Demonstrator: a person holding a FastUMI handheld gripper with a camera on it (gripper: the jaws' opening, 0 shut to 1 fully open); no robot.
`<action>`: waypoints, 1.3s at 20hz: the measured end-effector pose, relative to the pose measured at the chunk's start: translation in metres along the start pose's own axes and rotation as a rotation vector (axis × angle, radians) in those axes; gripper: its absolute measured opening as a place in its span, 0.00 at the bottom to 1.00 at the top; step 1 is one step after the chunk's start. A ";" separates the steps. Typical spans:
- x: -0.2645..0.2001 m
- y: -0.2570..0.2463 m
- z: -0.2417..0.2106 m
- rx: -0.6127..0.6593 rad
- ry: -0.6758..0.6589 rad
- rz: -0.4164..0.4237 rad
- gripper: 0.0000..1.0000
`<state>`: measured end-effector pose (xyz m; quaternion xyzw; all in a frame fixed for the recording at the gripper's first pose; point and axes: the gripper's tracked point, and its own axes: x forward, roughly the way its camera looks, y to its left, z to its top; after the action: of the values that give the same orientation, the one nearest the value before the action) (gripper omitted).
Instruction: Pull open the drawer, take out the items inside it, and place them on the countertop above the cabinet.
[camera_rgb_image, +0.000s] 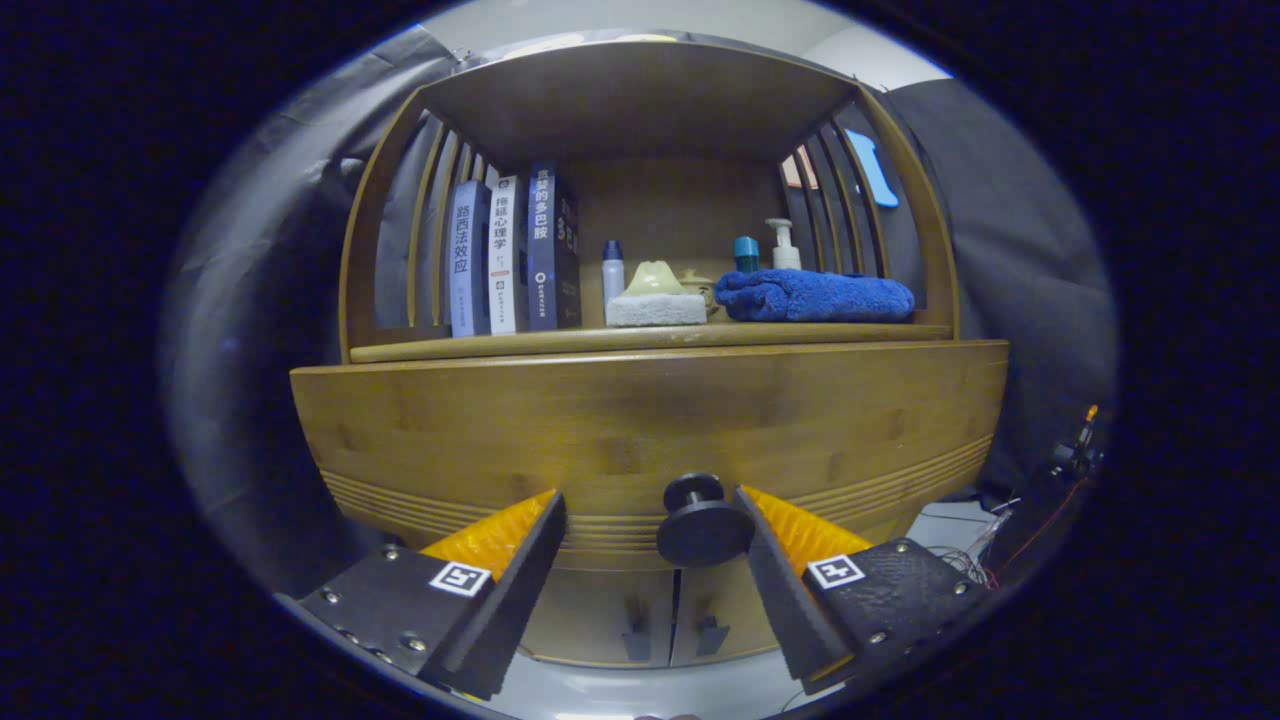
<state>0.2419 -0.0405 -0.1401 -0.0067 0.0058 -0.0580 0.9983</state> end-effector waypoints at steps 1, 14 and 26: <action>0.007 0.001 -0.001 -0.008 -0.018 0.000 0.99; 0.042 0.002 -0.001 -0.091 -0.148 0.012 0.99; 0.033 -0.016 -0.028 -0.059 -0.010 0.029 0.99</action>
<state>0.2723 -0.0606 -0.1687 -0.0362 0.0024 -0.0432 0.9984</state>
